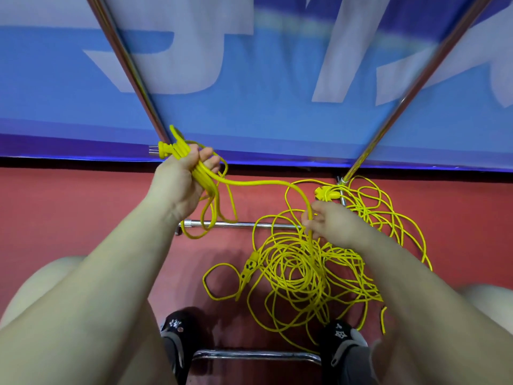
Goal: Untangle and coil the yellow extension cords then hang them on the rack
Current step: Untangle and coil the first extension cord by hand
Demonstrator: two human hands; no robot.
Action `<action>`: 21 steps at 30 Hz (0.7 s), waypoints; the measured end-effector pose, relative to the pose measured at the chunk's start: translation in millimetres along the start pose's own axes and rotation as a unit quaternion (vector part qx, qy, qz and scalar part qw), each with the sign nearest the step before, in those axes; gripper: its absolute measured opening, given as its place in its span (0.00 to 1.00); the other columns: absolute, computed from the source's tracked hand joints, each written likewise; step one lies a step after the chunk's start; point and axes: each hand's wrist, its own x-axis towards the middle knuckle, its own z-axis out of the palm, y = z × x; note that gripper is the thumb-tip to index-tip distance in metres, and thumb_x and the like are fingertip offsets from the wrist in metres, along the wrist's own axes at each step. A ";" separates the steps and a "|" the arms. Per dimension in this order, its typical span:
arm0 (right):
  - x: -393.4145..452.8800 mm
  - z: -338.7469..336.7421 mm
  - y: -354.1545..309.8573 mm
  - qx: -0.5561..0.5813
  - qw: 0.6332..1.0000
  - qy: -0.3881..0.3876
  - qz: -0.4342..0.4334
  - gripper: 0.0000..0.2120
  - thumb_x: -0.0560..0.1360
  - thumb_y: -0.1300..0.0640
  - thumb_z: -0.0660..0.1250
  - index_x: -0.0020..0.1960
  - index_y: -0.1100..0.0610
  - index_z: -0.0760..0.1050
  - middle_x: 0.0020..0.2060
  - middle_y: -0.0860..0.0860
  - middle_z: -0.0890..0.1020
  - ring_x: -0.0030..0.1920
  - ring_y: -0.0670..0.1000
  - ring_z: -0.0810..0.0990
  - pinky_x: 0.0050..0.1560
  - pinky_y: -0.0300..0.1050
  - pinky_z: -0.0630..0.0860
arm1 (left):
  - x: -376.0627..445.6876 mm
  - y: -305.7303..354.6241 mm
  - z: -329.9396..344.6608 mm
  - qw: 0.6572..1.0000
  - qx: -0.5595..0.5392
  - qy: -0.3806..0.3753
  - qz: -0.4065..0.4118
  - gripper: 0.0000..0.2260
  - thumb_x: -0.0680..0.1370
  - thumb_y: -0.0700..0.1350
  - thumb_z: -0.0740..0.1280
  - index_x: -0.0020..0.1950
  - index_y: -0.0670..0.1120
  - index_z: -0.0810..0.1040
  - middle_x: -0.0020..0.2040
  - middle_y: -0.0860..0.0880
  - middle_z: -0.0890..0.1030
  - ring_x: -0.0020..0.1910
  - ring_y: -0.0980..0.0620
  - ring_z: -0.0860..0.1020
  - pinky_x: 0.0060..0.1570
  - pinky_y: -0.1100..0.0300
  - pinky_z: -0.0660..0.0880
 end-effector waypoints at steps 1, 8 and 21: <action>-1.5 -3.4 -4.3 0.061 0.998 0.007 0.000 0.08 0.77 0.58 0.63 0.40 0.51 0.70 0.39 0.53 0.81 0.36 0.53 0.80 0.40 0.45 0.75 | -0.4 -0.8 -1.4 1.000 0.008 0.004 0.003 0.09 0.82 0.38 0.54 0.45 0.45 0.70 0.31 0.52 0.82 0.30 0.55 0.80 0.36 0.61 0.78; -11.2 -24.3 -37.7 0.373 0.925 0.060 0.037 0.04 0.78 0.56 0.63 0.45 0.55 0.72 0.38 0.53 0.83 0.32 0.48 0.83 0.36 0.40 0.80 | -16.9 -6.0 -0.4 0.972 0.220 -0.057 0.052 0.09 0.81 0.34 0.56 0.45 0.46 0.68 0.41 0.49 0.83 0.29 0.58 0.78 0.25 0.65 0.70; 6.3 -24.8 -56.1 0.699 0.692 0.095 0.152 0.06 0.78 0.58 0.62 0.43 0.59 0.71 0.27 0.52 0.82 0.28 0.48 0.83 0.30 0.42 0.80 | -14.1 -60.5 4.3 0.904 0.359 -0.216 -0.087 0.05 0.81 0.38 0.58 0.47 0.47 0.68 0.41 0.49 0.83 0.34 0.57 0.82 0.25 0.66 0.71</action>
